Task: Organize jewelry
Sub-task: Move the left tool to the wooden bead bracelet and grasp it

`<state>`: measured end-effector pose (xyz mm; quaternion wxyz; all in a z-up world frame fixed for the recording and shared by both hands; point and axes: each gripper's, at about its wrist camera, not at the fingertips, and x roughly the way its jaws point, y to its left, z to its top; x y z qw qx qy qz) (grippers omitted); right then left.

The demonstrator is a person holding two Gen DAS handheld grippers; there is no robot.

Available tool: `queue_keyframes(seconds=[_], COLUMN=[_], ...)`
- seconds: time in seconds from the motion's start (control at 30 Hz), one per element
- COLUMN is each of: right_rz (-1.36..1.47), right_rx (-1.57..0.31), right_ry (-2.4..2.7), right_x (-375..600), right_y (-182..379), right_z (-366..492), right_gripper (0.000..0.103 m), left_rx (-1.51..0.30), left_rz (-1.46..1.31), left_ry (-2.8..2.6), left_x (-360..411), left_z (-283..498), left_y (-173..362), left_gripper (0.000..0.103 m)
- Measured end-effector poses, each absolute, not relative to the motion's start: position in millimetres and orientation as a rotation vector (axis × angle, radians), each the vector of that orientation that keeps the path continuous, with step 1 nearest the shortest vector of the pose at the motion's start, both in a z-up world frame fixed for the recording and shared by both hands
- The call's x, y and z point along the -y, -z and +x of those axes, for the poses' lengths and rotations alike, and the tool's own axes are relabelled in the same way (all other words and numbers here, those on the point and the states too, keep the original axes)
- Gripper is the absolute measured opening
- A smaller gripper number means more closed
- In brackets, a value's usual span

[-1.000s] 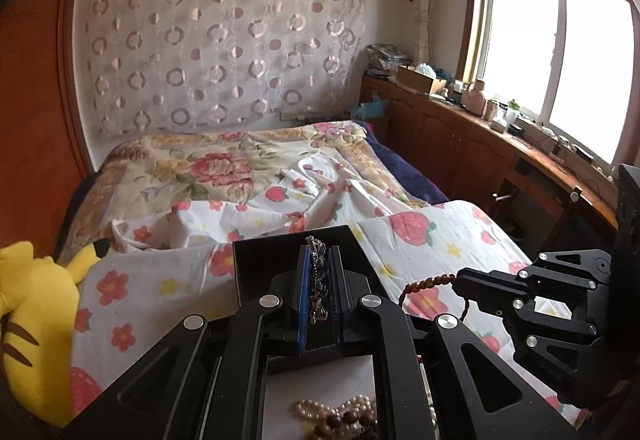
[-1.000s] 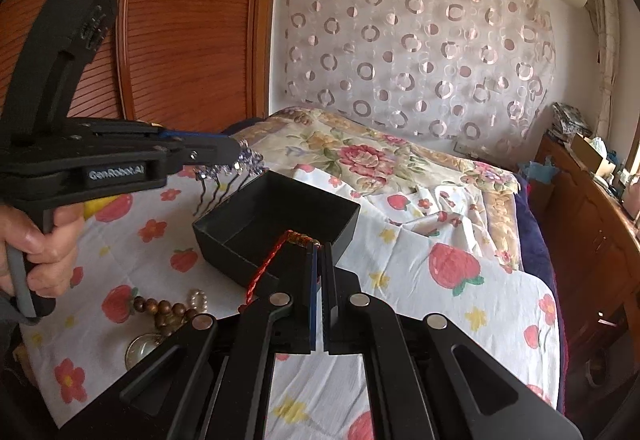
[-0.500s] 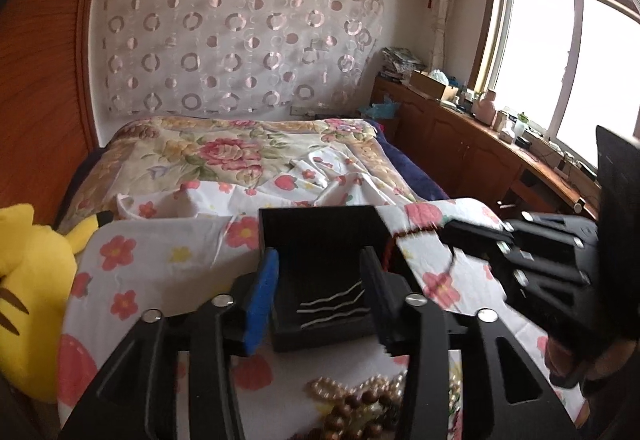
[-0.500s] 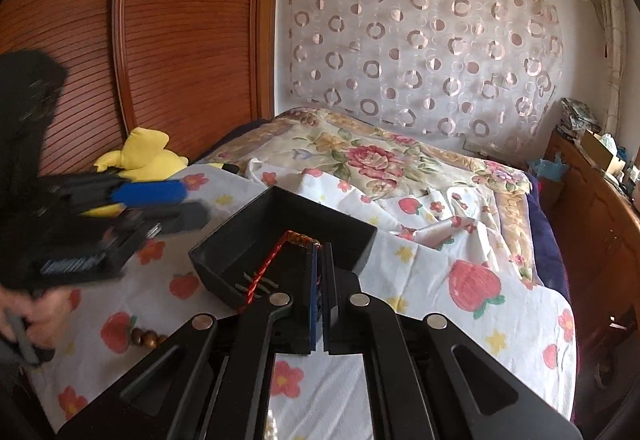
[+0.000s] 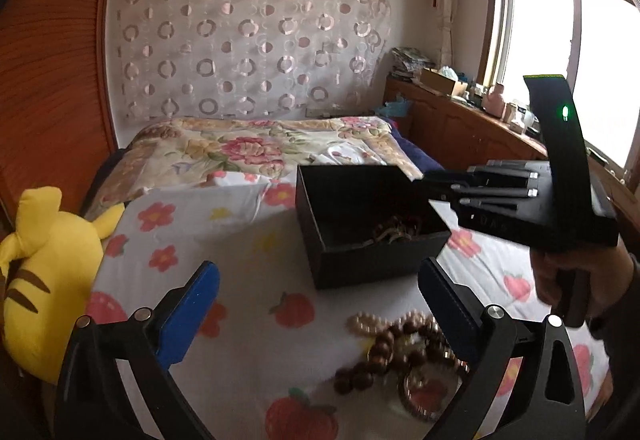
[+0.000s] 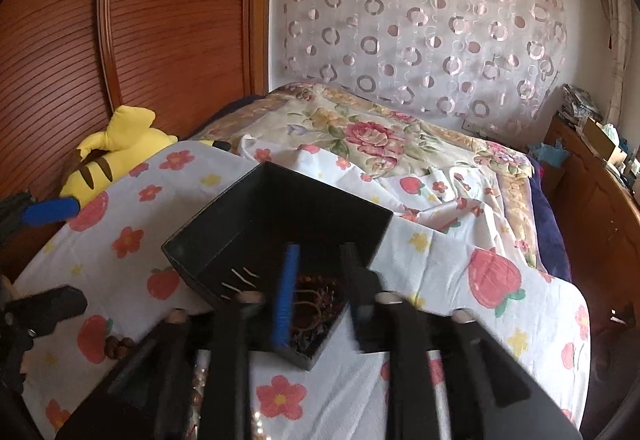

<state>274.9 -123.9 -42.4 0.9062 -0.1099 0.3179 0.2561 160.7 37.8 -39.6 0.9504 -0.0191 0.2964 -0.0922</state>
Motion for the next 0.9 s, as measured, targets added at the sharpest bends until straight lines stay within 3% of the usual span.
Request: queue_keyframes(seconds=[0.83,0.87,0.9], right_rz=[-0.15,-0.151,-0.149], right_rx=[-0.724,-0.73,-0.736], right_ry=[-0.608,-0.605,-0.605], right_x=[187,187,188], right_y=[83,86,88], right_z=[120,116,114], right_gripper=[0.034,0.034,0.034], left_rx=[-0.751,-0.756,-0.759], left_rz=[0.039,0.042,0.042], left_ry=[0.227,0.239,0.255], left_x=[-27,-27,-27], left_z=[109,109,111], left_y=[83,83,83], left_gripper=[0.095,0.093,0.084])
